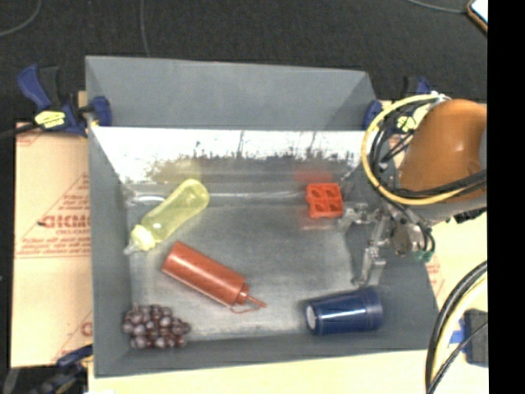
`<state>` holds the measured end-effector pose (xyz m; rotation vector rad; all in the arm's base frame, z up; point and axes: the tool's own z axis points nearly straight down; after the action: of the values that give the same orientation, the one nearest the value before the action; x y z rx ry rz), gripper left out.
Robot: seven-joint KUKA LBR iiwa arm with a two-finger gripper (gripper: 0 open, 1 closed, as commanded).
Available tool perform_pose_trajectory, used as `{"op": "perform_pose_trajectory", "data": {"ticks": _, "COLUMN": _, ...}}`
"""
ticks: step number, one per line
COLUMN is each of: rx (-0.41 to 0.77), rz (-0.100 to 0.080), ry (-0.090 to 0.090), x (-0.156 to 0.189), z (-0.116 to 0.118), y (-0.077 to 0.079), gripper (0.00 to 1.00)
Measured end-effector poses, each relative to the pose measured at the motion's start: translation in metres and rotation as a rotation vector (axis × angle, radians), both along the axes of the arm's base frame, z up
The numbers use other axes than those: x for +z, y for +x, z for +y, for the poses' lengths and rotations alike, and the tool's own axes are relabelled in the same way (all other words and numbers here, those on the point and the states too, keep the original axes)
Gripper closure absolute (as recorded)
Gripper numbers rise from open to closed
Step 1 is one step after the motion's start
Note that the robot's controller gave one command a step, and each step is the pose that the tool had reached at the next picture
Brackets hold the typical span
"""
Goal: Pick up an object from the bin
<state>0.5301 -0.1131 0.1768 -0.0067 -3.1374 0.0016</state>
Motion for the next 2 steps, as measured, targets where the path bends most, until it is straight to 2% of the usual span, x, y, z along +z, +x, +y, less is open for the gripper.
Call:
{"op": "perform_pose_trajectory", "data": {"ticks": 1, "rx": 0.006, "rz": -0.007, "ry": -0.001, "x": 0.004, "z": 0.0, "y": 0.002, "gripper": 0.0}}
{"op": "perform_pose_trajectory", "data": {"ticks": 2, "rx": 0.197, "rz": -0.016, "ry": -0.003, "x": -0.106, "z": 0.01, "y": -0.052, "gripper": 0.0}}
